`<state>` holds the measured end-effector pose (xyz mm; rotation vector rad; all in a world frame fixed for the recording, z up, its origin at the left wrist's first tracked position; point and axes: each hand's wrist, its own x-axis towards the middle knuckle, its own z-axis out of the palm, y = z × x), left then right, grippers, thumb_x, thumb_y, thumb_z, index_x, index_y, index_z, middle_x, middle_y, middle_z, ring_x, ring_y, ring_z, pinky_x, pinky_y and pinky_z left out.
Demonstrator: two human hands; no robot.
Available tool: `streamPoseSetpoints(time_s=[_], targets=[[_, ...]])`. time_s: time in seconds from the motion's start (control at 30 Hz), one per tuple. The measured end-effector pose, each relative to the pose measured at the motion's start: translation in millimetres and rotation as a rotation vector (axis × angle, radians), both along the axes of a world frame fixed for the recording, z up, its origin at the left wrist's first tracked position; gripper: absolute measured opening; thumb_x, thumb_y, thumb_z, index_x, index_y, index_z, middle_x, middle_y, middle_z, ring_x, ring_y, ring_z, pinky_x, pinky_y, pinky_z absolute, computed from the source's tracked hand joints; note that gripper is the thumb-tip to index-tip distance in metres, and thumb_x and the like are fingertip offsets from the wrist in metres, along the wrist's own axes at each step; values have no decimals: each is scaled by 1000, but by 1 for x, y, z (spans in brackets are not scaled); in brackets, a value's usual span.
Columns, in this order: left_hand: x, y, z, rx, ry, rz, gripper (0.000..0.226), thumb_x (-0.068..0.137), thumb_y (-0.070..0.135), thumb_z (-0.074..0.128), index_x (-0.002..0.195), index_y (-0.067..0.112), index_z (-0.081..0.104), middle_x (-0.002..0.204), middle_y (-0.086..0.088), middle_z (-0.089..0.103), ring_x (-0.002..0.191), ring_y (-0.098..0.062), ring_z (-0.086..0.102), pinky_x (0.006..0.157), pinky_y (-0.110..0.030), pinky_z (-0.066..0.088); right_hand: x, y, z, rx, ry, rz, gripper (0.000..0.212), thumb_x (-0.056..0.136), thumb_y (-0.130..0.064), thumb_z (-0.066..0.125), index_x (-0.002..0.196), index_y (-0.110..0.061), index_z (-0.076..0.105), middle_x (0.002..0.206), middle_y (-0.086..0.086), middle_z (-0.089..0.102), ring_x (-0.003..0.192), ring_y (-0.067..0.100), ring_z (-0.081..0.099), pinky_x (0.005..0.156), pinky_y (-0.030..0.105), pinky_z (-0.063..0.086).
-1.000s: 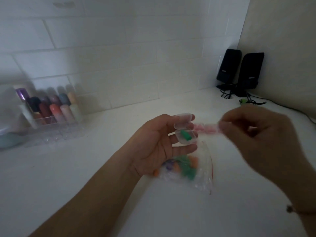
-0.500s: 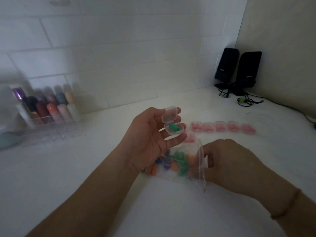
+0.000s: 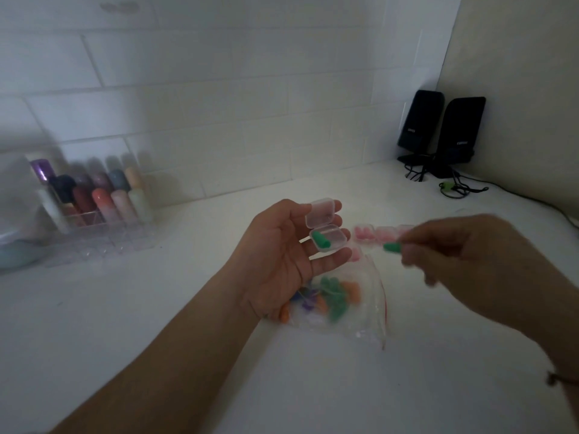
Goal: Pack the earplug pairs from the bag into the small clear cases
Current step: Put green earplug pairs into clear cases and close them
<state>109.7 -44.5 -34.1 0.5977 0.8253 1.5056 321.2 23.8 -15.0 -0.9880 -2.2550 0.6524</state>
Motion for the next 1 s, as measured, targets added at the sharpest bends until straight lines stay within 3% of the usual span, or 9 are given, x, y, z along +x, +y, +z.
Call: streamPoseSetpoints(time_s=[0.07,0.17,0.3,0.47,0.63,0.8,1.0], targets=[[1,0,0,-6,-2,-20,51,75,20,55,118,-4,65,103,-18,62,96,-33,63,72,-40,59,-5,-4,0,10,219,9,13,80,-20,69,85,-32,72,64,-19,69,48,-5,60,42,4,40],[5,0,0,-17,30,-68,54,68,17,65,117,-4,65,106,-18,61,100,-34,62,71,-39,58,-15,-13,-7,-68,407,105,25,76,-9,75,91,-29,73,75,-7,74,61,8,68,50,16,52],[8,-1,1,-15,86,-145,61,58,20,73,114,-3,67,112,-19,63,102,-33,61,74,-39,58,-21,-18,-12,96,316,141,19,72,-22,78,84,-35,73,75,-18,70,66,4,65,53,12,49],[9,-3,1,-3,90,-204,60,64,23,72,118,-4,65,113,-18,64,97,-30,63,72,-37,58,-21,-15,-14,167,221,145,21,75,-27,74,88,-43,72,83,-31,67,69,0,63,62,5,43],[9,-3,-2,9,94,-224,51,72,18,66,117,-5,64,112,-18,64,96,-29,62,76,-39,59,-21,-13,-16,232,203,156,17,79,-21,72,88,-36,74,81,-22,69,70,7,64,57,6,42],[10,-3,-3,22,105,-241,57,67,21,72,116,-6,65,109,-20,65,95,-32,62,81,-42,58,-24,-14,-20,242,155,211,15,79,-14,74,88,-26,77,85,-15,67,65,12,60,57,9,39],[8,-4,-4,70,75,-219,45,85,21,57,121,-4,62,116,-21,64,102,-33,64,76,-37,59,-22,-16,-11,189,296,57,14,82,-33,58,87,-44,65,80,-20,66,67,7,63,49,11,45]])
